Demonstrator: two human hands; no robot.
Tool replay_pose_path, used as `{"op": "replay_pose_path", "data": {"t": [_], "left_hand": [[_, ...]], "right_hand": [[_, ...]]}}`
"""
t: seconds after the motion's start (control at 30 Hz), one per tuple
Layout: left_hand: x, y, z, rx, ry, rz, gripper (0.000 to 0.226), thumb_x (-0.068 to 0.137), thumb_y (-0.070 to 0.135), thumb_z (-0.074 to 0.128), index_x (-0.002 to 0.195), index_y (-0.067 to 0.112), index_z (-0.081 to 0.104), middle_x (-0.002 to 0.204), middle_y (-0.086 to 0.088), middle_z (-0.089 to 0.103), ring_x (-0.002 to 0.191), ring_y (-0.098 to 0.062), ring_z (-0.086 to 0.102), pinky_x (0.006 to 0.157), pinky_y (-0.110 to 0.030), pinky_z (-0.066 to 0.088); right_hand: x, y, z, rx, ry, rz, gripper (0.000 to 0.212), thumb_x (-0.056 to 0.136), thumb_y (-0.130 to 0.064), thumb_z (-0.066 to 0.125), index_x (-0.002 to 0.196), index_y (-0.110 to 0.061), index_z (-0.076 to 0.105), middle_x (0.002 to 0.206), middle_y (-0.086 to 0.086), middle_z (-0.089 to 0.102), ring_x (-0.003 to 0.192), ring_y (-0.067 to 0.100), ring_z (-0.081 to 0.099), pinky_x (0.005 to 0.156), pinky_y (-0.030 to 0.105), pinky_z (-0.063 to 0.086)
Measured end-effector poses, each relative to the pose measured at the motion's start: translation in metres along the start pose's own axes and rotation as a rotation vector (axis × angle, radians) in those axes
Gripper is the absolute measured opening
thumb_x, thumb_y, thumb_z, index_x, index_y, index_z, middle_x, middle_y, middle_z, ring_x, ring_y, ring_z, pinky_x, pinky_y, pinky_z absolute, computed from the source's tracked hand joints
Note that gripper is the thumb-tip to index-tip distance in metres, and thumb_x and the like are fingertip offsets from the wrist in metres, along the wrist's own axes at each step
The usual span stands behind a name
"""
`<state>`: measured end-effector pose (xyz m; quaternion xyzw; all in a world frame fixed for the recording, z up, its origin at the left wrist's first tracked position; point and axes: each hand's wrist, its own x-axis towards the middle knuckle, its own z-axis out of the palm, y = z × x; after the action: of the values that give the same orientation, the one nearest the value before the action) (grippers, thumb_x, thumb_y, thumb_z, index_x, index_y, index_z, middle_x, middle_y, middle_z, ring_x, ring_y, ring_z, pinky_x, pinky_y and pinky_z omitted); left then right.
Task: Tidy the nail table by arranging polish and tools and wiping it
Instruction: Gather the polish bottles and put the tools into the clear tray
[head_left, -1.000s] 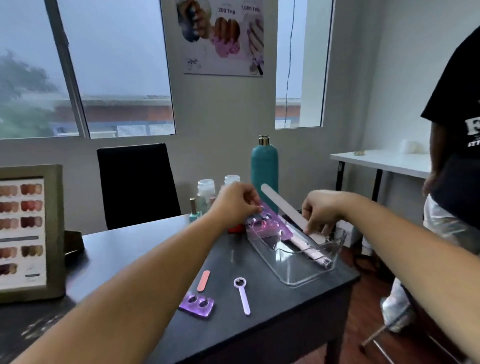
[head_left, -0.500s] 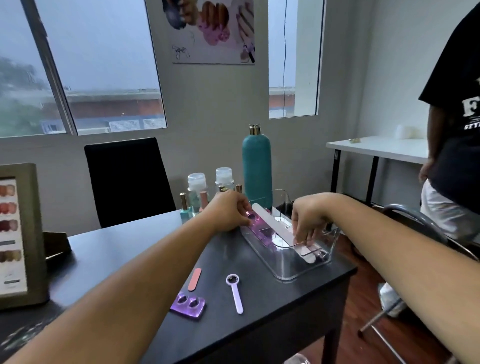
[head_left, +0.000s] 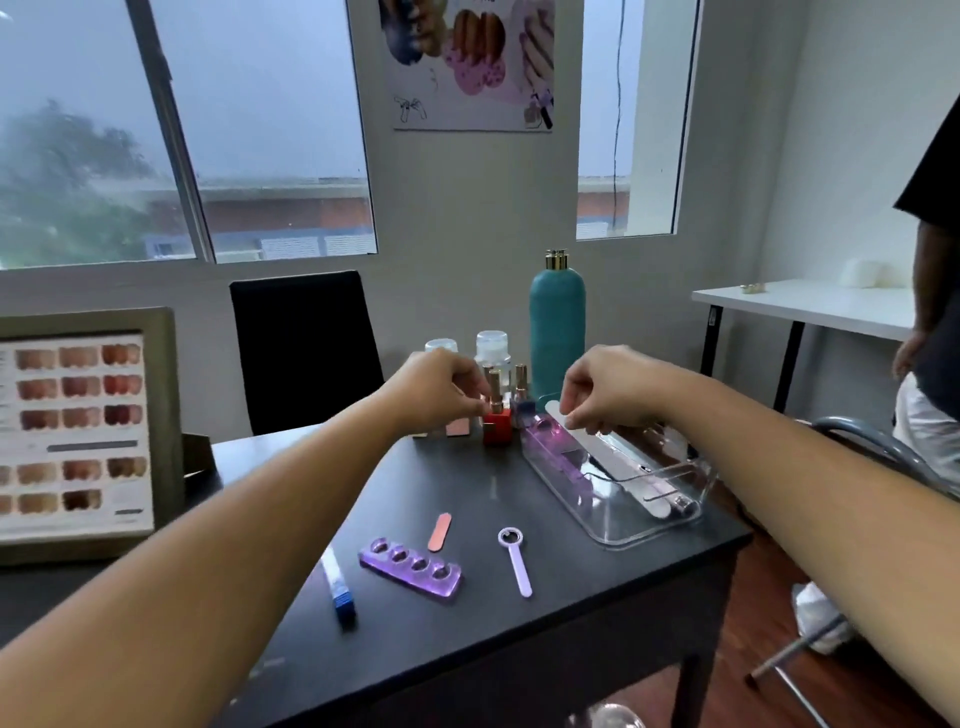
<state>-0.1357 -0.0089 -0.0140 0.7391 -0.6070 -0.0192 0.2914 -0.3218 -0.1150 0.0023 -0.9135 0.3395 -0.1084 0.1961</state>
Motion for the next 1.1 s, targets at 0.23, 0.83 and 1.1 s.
{"op": "replay_pose_path", "data": {"t": [0.23, 0.83, 1.1], "left_hand": [[-0.061, -0.033, -0.029, 0.06, -0.24, -0.118, 0.028, 0.075, 0.022, 0.077, 0.101, 0.016, 0.069, 0.098, 0.001, 0.069, 0.091, -0.016, 0.066, 0.082, -0.028, 0.053], [-0.105, -0.057, -0.01, 0.241, -0.456, -0.065, 0.015, 0.072, 0.021, 0.078, 0.075, 0.022, 0.064, 0.076, 0.009, 0.064, 0.079, -0.011, 0.061, 0.07, -0.024, 0.046], [-0.094, -0.059, -0.024, -0.218, -0.239, -0.117, 0.011, 0.076, 0.006, 0.074, 0.085, 0.01, 0.07, 0.07, -0.001, 0.068, 0.067, -0.013, 0.06, 0.069, -0.027, 0.051]], "right_hand": [[-0.013, -0.053, 0.043, -0.148, -0.259, -0.205, 0.019, 0.078, -0.014, 0.074, 0.096, -0.016, 0.071, 0.083, -0.003, 0.069, 0.075, 0.02, 0.067, 0.068, 0.026, 0.055], [-0.027, -0.05, 0.083, -0.463, -0.468, -0.261, 0.016, 0.08, -0.008, 0.069, 0.079, -0.023, 0.064, 0.084, -0.006, 0.061, 0.081, 0.014, 0.057, 0.058, 0.021, 0.041], [-0.03, -0.049, 0.069, -0.456, -0.561, -0.187, 0.011, 0.078, -0.015, 0.075, 0.082, -0.021, 0.066, 0.068, -0.01, 0.06, 0.062, 0.005, 0.056, 0.058, 0.019, 0.045]]}}
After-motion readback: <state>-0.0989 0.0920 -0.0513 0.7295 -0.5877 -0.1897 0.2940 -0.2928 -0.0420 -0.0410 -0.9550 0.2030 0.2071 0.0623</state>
